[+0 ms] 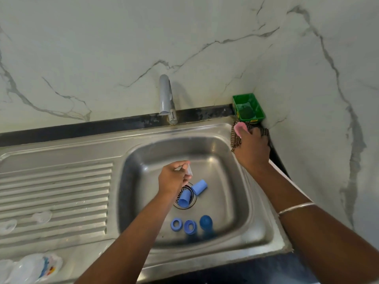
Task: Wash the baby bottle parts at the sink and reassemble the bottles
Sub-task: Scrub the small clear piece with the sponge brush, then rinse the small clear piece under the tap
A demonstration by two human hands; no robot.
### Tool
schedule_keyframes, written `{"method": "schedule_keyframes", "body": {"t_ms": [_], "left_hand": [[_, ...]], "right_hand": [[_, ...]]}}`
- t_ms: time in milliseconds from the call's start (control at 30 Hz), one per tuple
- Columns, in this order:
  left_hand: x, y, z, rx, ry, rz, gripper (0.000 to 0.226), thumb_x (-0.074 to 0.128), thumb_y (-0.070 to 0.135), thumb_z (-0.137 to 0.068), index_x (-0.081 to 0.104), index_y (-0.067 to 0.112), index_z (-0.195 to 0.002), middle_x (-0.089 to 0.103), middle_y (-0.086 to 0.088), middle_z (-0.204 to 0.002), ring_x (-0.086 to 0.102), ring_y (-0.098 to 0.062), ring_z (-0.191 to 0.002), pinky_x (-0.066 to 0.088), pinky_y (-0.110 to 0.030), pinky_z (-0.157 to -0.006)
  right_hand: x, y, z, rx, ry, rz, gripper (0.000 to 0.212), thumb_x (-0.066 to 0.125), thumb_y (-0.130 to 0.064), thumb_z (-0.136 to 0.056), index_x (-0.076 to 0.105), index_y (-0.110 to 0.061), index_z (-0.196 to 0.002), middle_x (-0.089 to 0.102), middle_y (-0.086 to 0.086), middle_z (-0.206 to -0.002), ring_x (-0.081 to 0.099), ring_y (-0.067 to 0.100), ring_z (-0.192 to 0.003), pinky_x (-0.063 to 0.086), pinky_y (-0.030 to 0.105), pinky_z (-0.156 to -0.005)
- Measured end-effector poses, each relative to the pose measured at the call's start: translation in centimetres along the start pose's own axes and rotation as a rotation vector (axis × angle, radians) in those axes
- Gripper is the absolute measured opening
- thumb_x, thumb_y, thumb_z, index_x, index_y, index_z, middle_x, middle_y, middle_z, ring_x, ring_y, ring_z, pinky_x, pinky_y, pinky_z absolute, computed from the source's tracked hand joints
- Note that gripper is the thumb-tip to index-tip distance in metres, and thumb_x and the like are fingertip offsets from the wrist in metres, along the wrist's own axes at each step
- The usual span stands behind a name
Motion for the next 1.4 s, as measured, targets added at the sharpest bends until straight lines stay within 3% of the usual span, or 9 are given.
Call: {"method": "schedule_keyframes", "body": {"t_ms": [167,400,500,600,700,933,1033,1167,1400], "left_hand": [[0.9,-0.2,-1.0,-0.046,0.02,0.104,0.019,0.063,0.005,-0.095,0.073,0.014,-0.108,0.073,-0.016,-0.102,0.073,-0.029,-0.089,0.062,-0.03,-0.074],[2.0,0.1,-2.2,-0.136,0.024,0.344,0.032,0.059,0.0,-0.096,0.071,0.028,-0.106,0.072,-0.009,-0.107,0.073,-0.015,-0.08,0.059,-0.026,-0.079],[2.1,0.1,-2.7,-0.147,0.009,0.332,0.032,0.057,0.002,-0.098,0.074,0.03,-0.1,0.072,-0.006,-0.106,0.071,-0.015,-0.083,0.058,-0.025,-0.079],[2.0,0.3,-3.6,-0.174,0.007,0.36,0.026,0.057,0.009,-0.099,0.076,0.027,-0.098,0.074,-0.005,-0.105,0.072,-0.011,-0.077,0.06,-0.022,-0.071],[2.0,0.6,-4.5,-0.198,0.018,0.414,0.017,0.058,0.015,-0.1,0.073,0.021,-0.103,0.074,-0.008,-0.105,0.074,-0.01,-0.077,0.058,-0.02,-0.064],[0.9,1.6,-5.8,-0.132,0.007,0.442,0.024,0.063,0.016,-0.097,0.063,0.015,-0.121,0.076,-0.005,-0.096,0.074,-0.012,-0.083,0.059,-0.022,-0.07],[-0.1,2.0,-6.3,-0.088,0.016,0.431,0.031,0.054,0.005,-0.1,0.065,0.027,-0.118,0.073,-0.006,-0.097,0.071,-0.014,-0.082,0.06,-0.025,-0.077],[-1.1,2.0,-6.9,-0.002,0.038,0.322,0.021,0.05,0.009,-0.103,0.068,0.019,-0.103,0.069,-0.003,-0.089,0.068,-0.007,-0.073,0.058,-0.021,-0.072],[-2.3,1.9,-8.0,0.268,0.098,-0.028,0.003,0.07,0.014,-0.092,0.069,0.015,-0.095,0.075,0.001,-0.088,0.071,-0.01,-0.087,0.055,-0.027,-0.081]], "right_hand": [[1.0,1.7,-1.8,-0.015,0.013,0.078,0.063,0.062,-0.014,-0.085,0.045,-0.027,-0.144,0.043,0.018,-0.126,0.045,0.043,-0.114,0.042,0.047,-0.098],[3.0,3.1,-2.7,0.06,-0.033,0.017,0.075,0.068,-0.025,-0.082,0.035,-0.021,-0.149,0.043,0.025,-0.129,0.049,0.047,-0.112,0.044,0.05,-0.096],[2.9,2.6,-2.3,0.046,0.079,0.108,0.066,0.064,-0.029,-0.081,0.043,-0.018,-0.143,0.044,0.022,-0.133,0.047,0.047,-0.119,0.042,0.056,-0.099],[2.5,0.6,-2.0,-0.159,0.212,0.103,0.048,0.058,-0.027,-0.084,0.058,-0.012,-0.129,0.051,0.023,-0.13,0.049,0.045,-0.12,0.041,0.05,-0.098],[2.9,-3.1,-1.6,-0.359,0.058,-0.198,0.033,0.059,-0.022,-0.09,0.068,-0.009,-0.119,0.064,0.017,-0.112,0.062,0.036,-0.1,0.051,0.041,-0.087],[5.9,-10.6,-1.6,-0.311,-0.27,-0.671,0.038,0.058,-0.031,-0.099,0.058,-0.023,-0.136,0.071,0.005,-0.106,0.065,0.017,-0.095,0.052,0.034,-0.087],[6.5,-13.1,-2.8,-0.338,-0.293,-0.674,0.048,0.055,-0.036,-0.1,0.046,-0.028,-0.146,0.065,0.008,-0.127,0.061,0.023,-0.114,0.048,0.036,-0.099],[7.2,-15.0,-4.9,-0.292,-0.333,-0.673,0.055,0.047,-0.039,-0.103,0.029,-0.027,-0.155,0.05,0.009,-0.148,0.048,0.029,-0.134,0.038,0.035,-0.106],[7.9,-17.4,-6.2,-0.357,-0.426,-0.716,0.041,0.043,-0.03,-0.105,0.04,-0.022,-0.146,0.059,0.004,-0.128,0.056,0.023,-0.117,0.045,0.04,-0.103]]}}
Point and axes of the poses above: each hand's wrist, its own z-axis away from the middle knuckle, its own x-axis out of the palm, y = z × x, the point moved 3 cm from there along -z, towards the middle knuckle
